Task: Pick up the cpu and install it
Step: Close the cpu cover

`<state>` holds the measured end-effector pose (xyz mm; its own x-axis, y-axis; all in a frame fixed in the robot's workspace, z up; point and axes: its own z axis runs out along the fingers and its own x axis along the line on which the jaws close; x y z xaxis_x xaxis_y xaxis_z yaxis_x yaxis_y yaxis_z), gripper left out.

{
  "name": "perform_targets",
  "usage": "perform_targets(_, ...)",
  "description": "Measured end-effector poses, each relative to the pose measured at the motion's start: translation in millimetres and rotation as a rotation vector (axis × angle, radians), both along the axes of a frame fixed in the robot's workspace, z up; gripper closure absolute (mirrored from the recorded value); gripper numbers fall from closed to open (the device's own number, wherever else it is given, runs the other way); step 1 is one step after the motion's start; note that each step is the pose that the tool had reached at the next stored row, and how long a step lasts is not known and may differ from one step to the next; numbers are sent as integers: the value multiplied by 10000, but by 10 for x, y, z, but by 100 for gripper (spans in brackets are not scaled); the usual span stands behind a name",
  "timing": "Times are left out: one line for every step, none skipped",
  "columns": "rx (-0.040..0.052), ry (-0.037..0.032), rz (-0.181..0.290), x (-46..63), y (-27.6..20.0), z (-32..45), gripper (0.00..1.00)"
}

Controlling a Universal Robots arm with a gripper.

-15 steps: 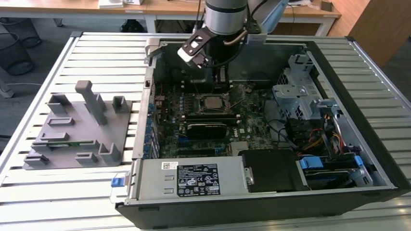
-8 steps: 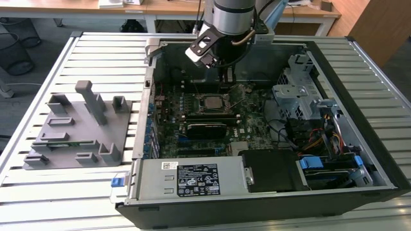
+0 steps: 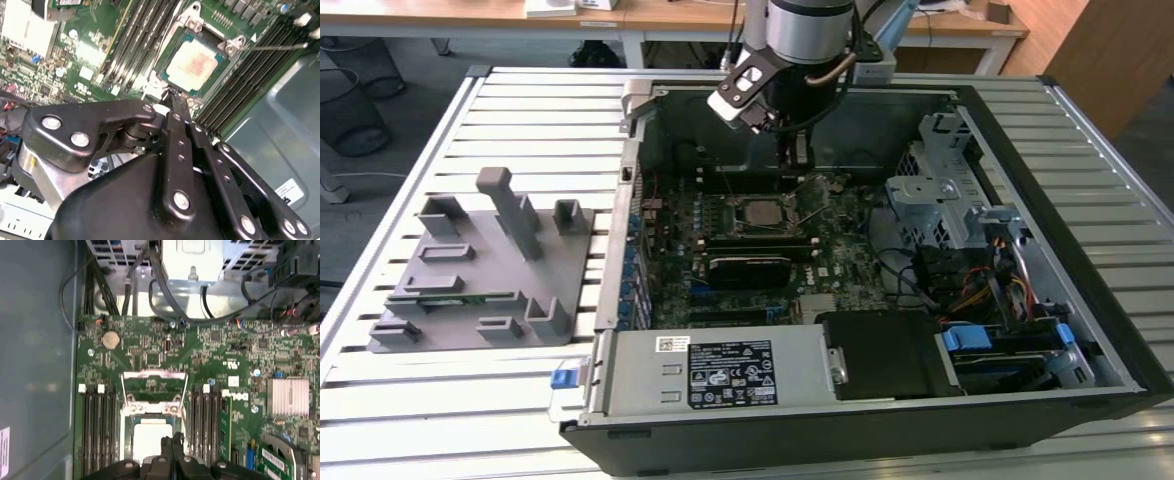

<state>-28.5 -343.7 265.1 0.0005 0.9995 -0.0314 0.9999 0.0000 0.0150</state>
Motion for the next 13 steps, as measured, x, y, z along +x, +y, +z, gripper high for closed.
perform_targets(-1,1,4,26,0,0,89)
perform_targets(5,2,13,50,-1,0,89)
perform_targets(15,1,24,74,-1,0,89)
perform_targets(23,1,33,92,-1,-1,89)
perform_targets(25,0,41,111,0,-2,89)
perform_targets(26,1,48,126,0,-3,89)
perform_targets(25,1,55,139,0,-4,89)
perform_targets(25,1,65,151,0,-6,89)
perform_targets(24,2,95,158,1,-8,89)
perform_targets(25,2,160,163,1,-10,89)
perform_targets(25,2,241,169,1,-12,89)
perform_targets(25,2,298,179,1,-15,89)
perform_targets(25,1,325,197,1,-17,89)
